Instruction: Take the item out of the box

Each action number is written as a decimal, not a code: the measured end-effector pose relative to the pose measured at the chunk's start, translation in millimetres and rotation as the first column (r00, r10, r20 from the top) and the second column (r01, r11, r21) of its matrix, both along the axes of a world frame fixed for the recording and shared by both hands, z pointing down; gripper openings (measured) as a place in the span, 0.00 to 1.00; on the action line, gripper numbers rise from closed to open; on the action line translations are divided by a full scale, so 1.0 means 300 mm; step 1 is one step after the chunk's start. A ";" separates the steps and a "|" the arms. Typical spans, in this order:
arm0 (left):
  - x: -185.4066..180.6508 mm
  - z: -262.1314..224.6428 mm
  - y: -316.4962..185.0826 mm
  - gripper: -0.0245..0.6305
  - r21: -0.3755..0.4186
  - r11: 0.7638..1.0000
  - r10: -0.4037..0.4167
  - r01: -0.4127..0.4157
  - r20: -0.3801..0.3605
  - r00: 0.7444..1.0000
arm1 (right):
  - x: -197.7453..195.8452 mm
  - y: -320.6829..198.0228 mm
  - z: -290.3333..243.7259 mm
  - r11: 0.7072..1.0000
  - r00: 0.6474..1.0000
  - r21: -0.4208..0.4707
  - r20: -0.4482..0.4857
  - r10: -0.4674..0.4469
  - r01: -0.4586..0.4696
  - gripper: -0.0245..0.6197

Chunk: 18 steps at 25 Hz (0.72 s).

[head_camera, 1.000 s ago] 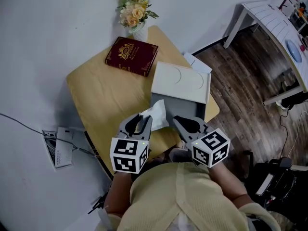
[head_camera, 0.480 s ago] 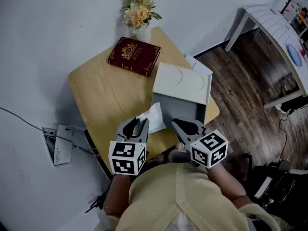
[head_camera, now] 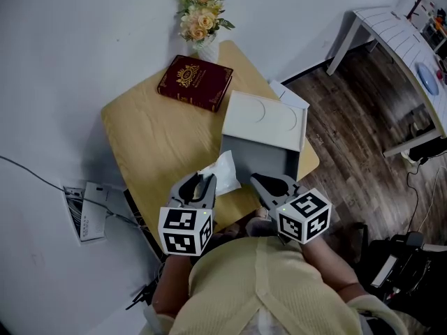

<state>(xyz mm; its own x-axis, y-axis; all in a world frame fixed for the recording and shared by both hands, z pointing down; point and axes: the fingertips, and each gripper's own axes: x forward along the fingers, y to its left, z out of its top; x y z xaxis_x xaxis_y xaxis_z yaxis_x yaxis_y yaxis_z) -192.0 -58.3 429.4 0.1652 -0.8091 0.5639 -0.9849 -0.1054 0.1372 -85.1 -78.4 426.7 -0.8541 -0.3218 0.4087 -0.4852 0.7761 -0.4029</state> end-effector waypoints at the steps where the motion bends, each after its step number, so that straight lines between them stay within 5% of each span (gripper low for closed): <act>1: 0.002 0.001 0.001 0.24 0.000 1.000 0.001 -0.001 0.000 1.000 | 0.002 0.001 0.001 1.000 1.000 0.003 -0.004 -0.001 0.001 0.09; 18: 0.032 0.002 -0.018 0.24 0.005 1.000 0.025 -0.025 -0.003 1.000 | 0.021 -0.002 0.004 1.000 1.000 0.013 -0.017 0.016 -0.015 0.08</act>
